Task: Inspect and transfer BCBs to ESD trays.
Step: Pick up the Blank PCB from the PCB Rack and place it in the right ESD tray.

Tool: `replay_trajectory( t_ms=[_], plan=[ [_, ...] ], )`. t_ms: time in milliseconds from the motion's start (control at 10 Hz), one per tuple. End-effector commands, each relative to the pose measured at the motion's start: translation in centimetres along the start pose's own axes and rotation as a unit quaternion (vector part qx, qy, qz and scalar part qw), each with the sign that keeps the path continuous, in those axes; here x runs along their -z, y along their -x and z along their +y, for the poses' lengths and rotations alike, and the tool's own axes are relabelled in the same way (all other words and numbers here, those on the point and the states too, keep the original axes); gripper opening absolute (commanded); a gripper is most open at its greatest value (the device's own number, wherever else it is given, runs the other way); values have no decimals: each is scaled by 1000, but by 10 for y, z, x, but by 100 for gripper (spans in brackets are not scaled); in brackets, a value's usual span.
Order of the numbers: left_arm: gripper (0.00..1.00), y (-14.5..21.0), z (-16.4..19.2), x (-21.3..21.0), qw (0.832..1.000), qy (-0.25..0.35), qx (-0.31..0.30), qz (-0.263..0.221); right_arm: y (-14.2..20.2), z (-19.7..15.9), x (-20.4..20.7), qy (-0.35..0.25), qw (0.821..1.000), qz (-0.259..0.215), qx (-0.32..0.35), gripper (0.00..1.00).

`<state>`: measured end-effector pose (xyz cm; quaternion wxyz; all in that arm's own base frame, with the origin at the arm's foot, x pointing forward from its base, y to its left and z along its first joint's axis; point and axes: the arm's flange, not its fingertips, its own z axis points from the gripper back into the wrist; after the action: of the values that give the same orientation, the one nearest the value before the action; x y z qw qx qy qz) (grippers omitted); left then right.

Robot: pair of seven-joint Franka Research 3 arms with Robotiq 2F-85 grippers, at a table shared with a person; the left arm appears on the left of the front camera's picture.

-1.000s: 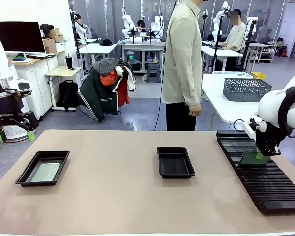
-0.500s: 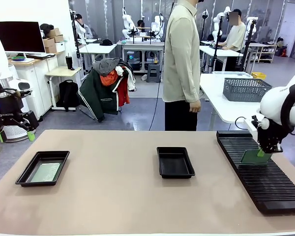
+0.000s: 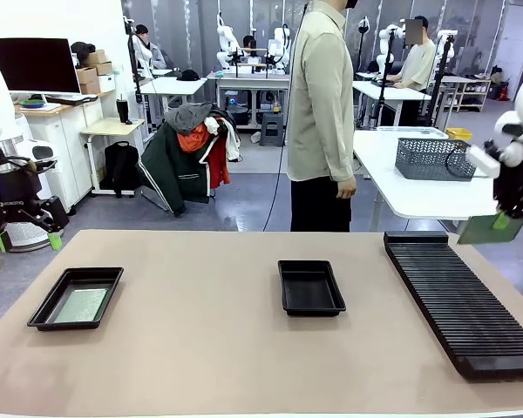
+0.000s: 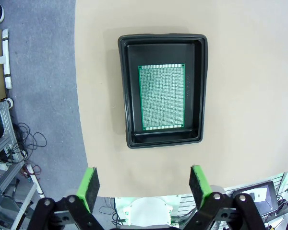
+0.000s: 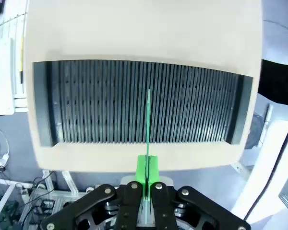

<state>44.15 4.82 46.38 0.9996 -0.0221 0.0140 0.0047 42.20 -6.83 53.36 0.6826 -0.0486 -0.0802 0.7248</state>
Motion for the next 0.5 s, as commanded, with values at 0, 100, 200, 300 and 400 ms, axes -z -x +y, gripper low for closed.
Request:
replay_trajectory(
  t_ms=[0,100,200,300,400],
  plan=[
    [100,0,1,1,1000,0,0,-1,-7,-5,-36,-20,1000,14,-3,0],
    [100,0,1,1,1000,0,0,-1,-9,-3,-59,-24,1000,20,3,0],
    [100,0,1,1,1000,0,0,-1,-10,0,-79,-28,999,22,8,0],
    [100,0,1,1,1000,0,0,-1,-9,4,-98,-27,999,22,13,0],
    [100,0,1,1,1000,0,0,-1,-9,9,-110,-25,999,22,14,0]
  ],
)
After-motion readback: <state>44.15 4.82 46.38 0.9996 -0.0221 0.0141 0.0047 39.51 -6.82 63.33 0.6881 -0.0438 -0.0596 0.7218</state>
